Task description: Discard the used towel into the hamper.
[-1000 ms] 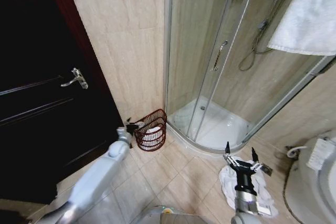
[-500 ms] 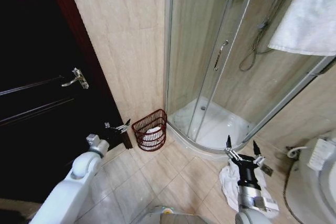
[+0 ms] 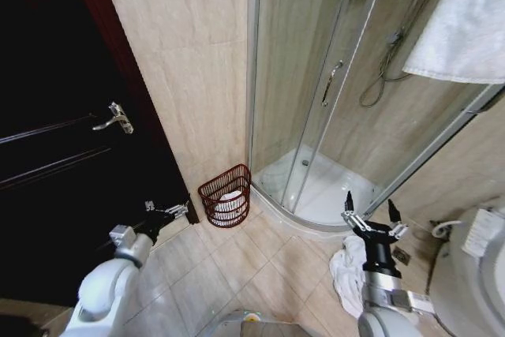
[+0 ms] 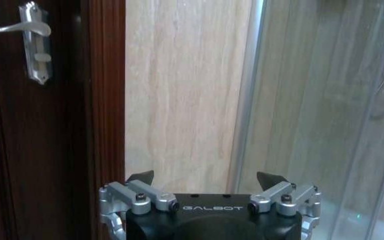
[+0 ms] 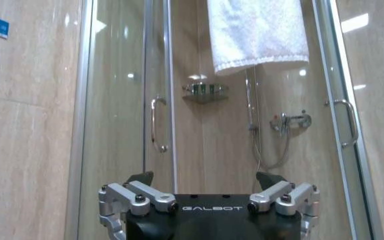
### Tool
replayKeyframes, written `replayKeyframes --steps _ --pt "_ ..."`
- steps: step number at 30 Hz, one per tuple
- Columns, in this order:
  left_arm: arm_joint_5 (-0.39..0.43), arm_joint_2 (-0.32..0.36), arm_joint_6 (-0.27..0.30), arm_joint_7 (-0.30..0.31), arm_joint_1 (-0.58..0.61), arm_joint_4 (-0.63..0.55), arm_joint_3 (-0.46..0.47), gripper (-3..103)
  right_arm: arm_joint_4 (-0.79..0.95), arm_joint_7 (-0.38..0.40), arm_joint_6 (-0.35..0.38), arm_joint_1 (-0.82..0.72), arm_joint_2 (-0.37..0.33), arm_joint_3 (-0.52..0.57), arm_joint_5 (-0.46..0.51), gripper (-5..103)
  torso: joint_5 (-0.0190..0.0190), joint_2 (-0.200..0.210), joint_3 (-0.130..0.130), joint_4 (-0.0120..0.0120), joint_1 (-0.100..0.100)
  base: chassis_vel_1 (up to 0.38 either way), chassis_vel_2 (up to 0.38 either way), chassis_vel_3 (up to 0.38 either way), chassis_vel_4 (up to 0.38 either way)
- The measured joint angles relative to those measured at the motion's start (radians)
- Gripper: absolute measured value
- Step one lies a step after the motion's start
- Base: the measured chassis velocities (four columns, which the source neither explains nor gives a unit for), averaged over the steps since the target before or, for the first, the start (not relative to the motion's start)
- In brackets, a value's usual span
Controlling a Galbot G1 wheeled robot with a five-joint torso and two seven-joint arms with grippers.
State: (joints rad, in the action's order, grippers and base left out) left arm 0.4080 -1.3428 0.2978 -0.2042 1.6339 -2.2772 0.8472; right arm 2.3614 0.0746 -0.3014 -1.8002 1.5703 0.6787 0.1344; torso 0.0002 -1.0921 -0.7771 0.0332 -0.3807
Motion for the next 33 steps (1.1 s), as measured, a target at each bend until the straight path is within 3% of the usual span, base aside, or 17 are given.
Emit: replayKeyframes --steps 6,12,20,33 --pt "0.059 -0.005 -0.005 0.076 0.063 -0.089 -0.027 100 0.024 -0.001 0.002 -0.008 0.0 0.005 0.001 100 0.0 0.0 0.0 0.0 0.0 0.0 0.0 0.0 0.0" --pt "0.065 -0.016 0.004 0.078 0.082 -0.153 -0.029 100 0.039 -0.006 0.002 -0.015 0.008 0.006 0.0 100 -0.0001 0.0 0.0 0.0 0.0 0.0 0.0 0.0 0.0" --pt "-0.014 -0.15 0.011 0.056 0.076 -0.183 -0.072 100 0.053 -0.011 0.01 -0.008 0.001 -0.003 -0.005 100 -0.0001 0.0 0.0 0.0001 0.0 0.0 0.0 0.0 0.0" --pt "-0.025 -0.154 0.003 0.054 0.072 -0.179 -0.074 100 0.083 -0.009 0.03 0.003 -0.014 0.015 -0.003 100 -0.0001 0.0 0.0 0.0001 0.0 0.0 0.0 0.0 0.0"
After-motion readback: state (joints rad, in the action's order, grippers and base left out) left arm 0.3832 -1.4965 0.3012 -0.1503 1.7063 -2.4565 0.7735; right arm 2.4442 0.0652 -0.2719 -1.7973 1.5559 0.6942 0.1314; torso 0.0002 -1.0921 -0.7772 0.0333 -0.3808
